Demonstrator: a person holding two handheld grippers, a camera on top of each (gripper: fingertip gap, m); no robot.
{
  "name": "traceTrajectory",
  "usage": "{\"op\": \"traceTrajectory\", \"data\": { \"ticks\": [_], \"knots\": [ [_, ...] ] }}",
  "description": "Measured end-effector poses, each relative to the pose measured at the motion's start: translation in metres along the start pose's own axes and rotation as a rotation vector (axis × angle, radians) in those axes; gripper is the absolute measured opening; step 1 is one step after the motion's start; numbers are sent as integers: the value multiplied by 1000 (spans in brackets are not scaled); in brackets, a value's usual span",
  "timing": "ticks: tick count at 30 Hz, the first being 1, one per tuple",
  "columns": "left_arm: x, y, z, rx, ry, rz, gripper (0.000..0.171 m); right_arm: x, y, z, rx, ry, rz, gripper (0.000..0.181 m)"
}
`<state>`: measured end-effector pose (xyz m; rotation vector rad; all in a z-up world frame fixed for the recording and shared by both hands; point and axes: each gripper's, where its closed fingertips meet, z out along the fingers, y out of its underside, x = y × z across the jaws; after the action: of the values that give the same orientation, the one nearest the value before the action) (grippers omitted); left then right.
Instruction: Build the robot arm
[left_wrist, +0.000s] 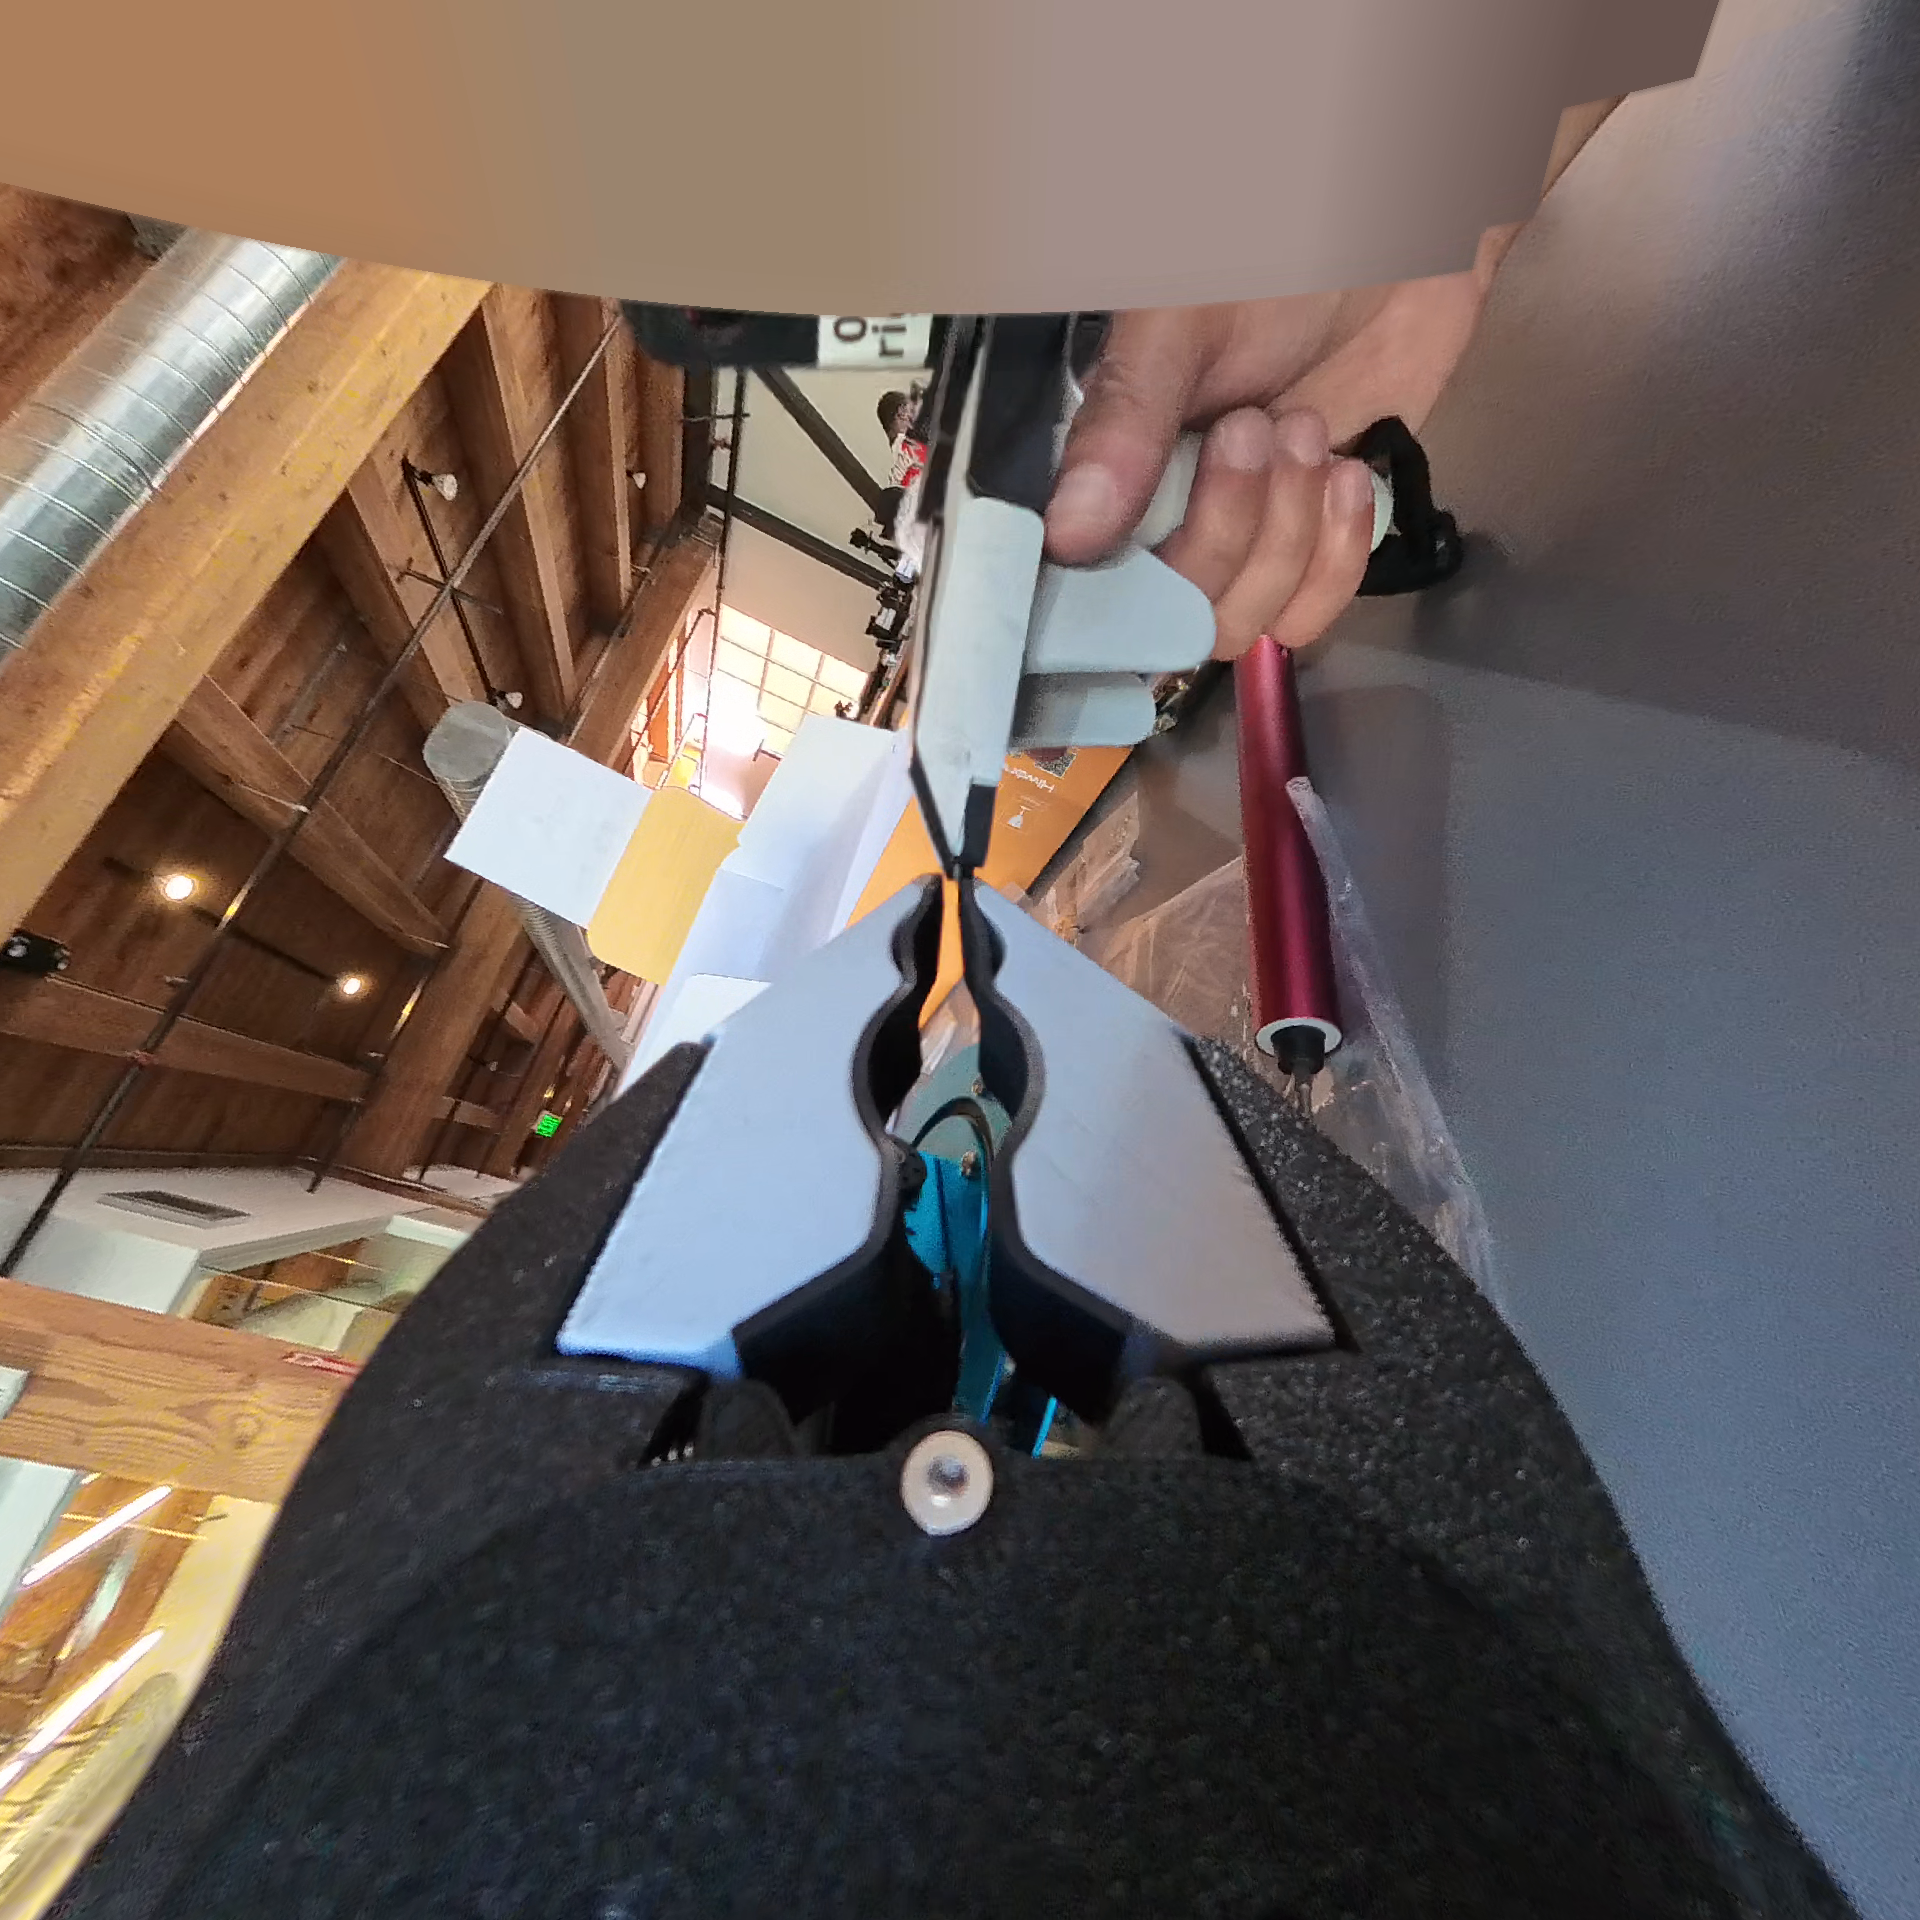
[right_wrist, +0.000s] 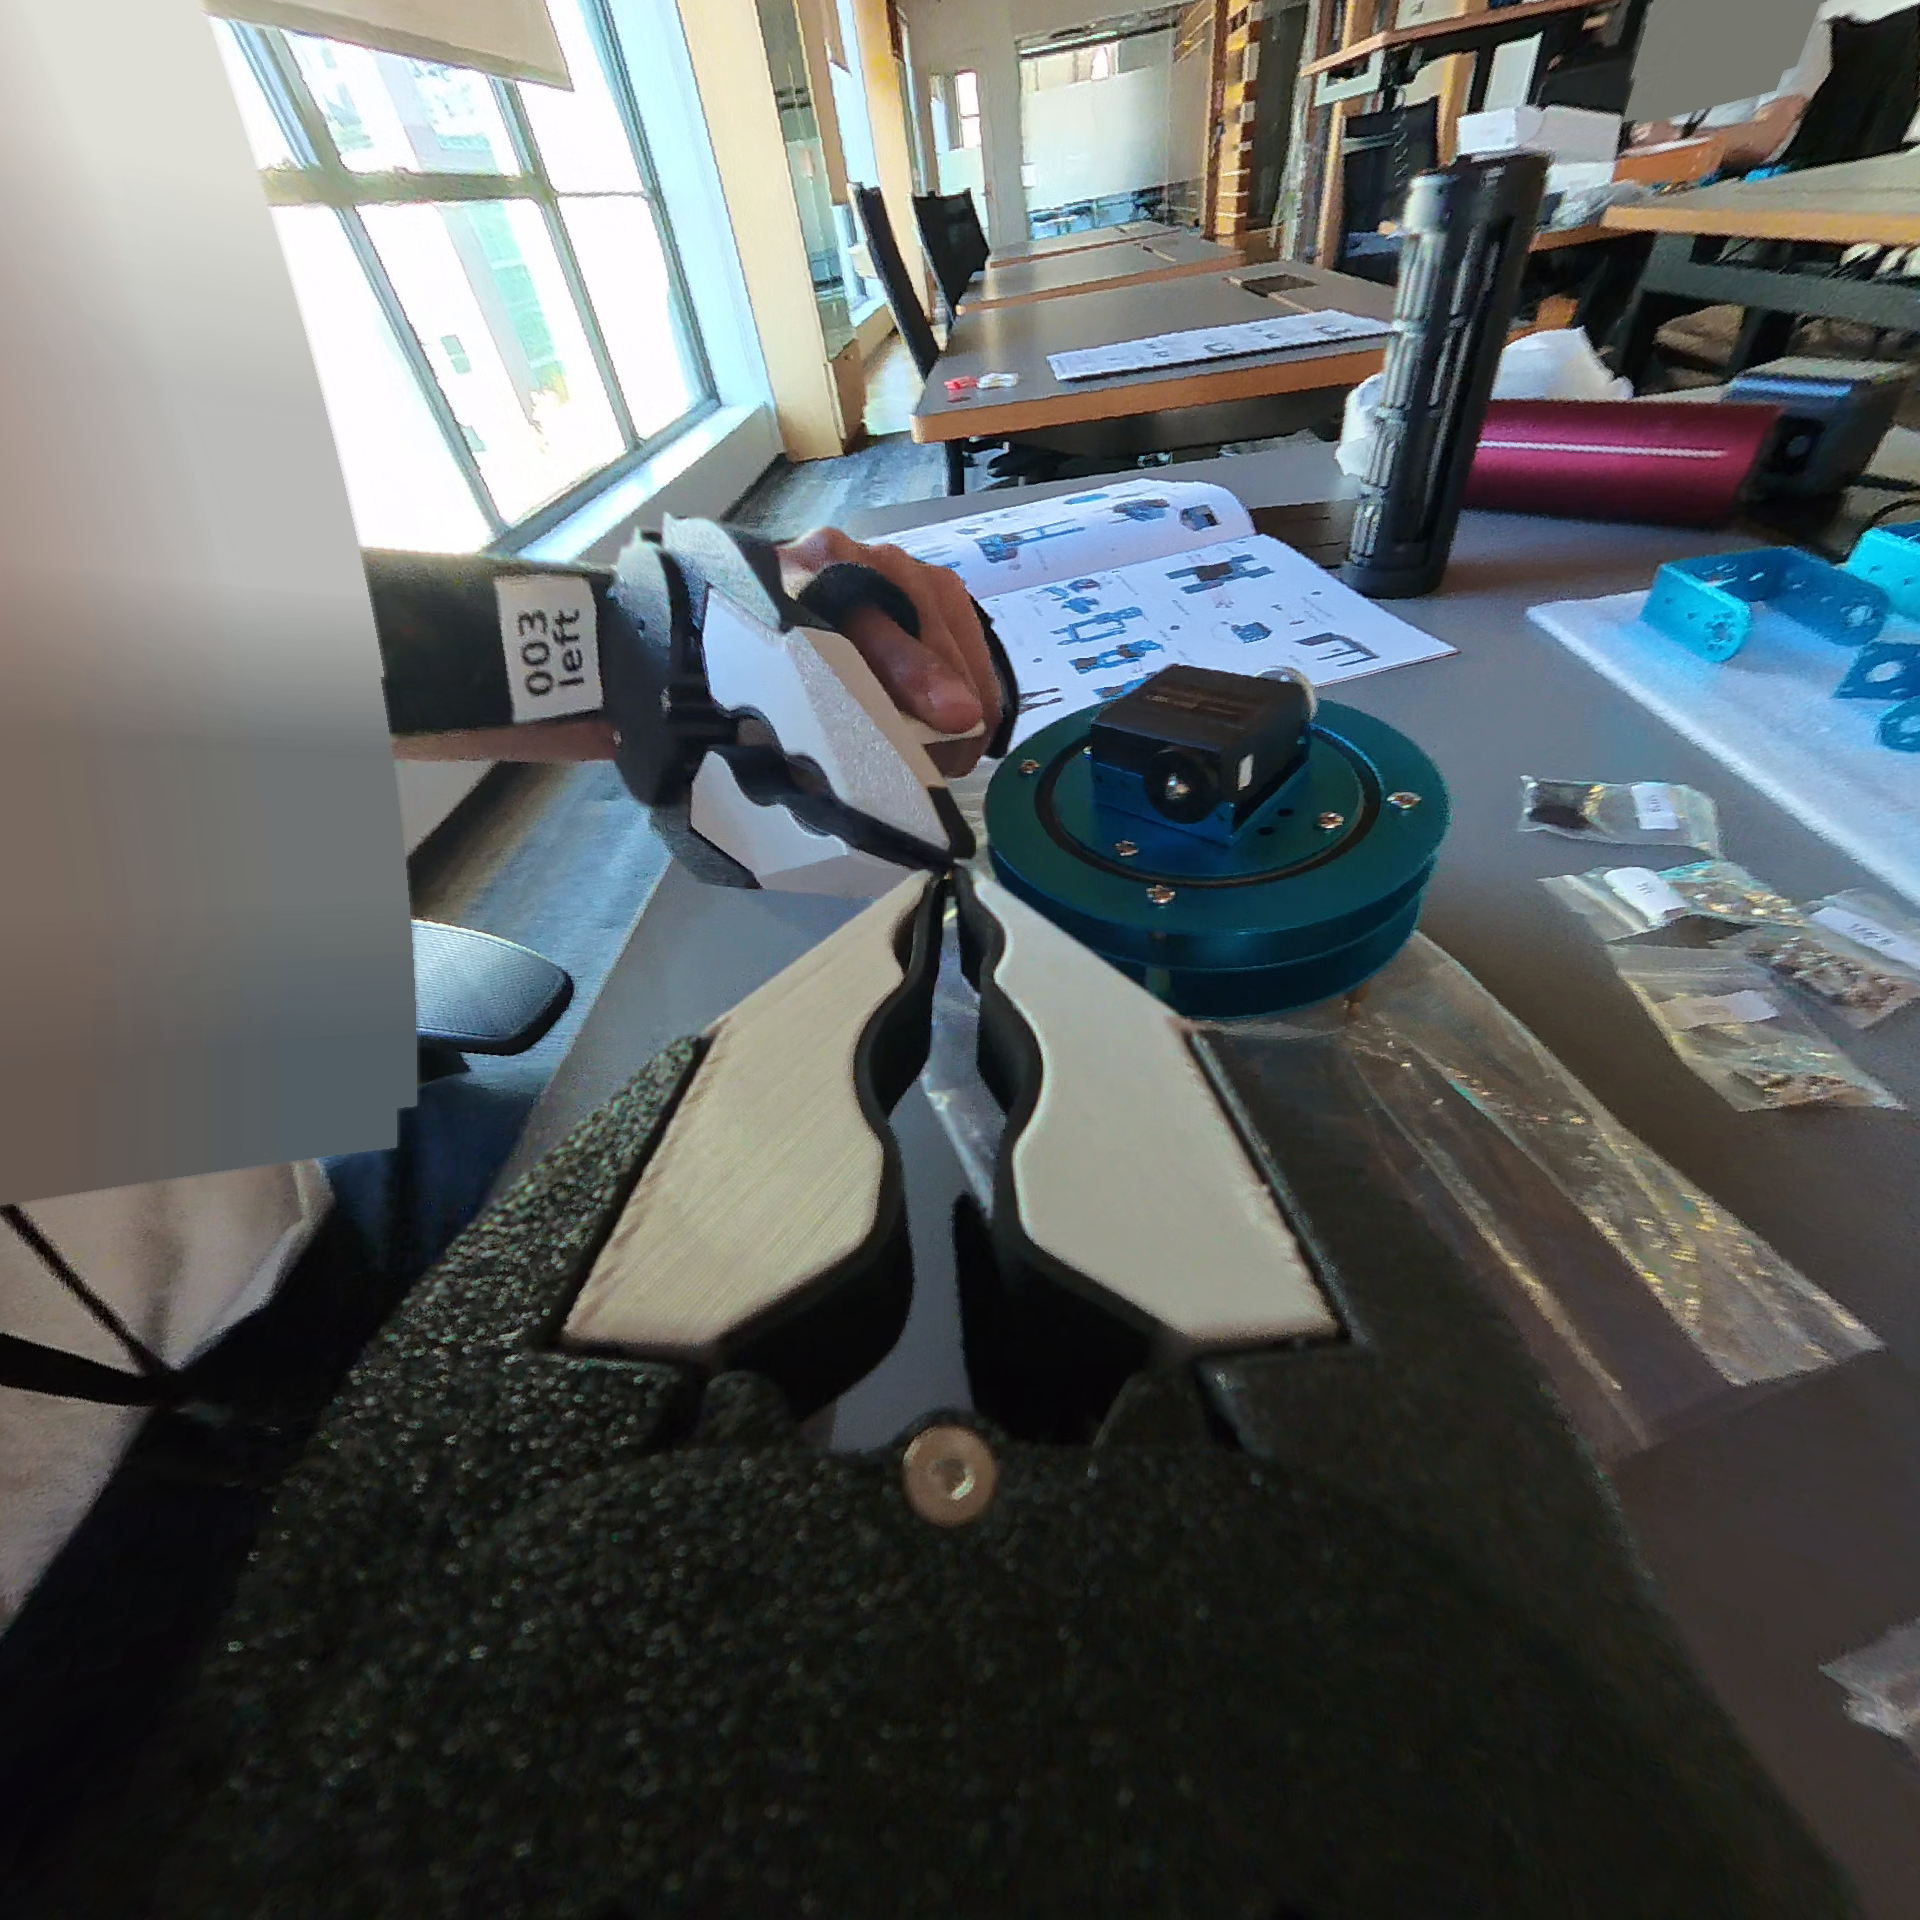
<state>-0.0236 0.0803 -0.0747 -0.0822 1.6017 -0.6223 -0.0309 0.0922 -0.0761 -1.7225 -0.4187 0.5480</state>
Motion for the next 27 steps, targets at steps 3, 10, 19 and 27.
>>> {"op": "traceTrajectory", "data": {
  "ticks": [3, 10, 19, 27],
  "knots": [
    [-3, 5, -1, -8, 22, -39, 7, 7, 0, -2, -11, 76, -86, 1],
    [-38, 12, -11, 12, -2, -181, 9, 22, 4, -1, -123, 404, -564, 0],
    [-46, 75, -31, -104, 425, -781, 38, 32, -7, 5, -129, 582, -740, 0],
    [-45, 78, -38, -41, 505, -873, 47, 69, -7, 9, -183, 565, -979, 1]
  ]
}}
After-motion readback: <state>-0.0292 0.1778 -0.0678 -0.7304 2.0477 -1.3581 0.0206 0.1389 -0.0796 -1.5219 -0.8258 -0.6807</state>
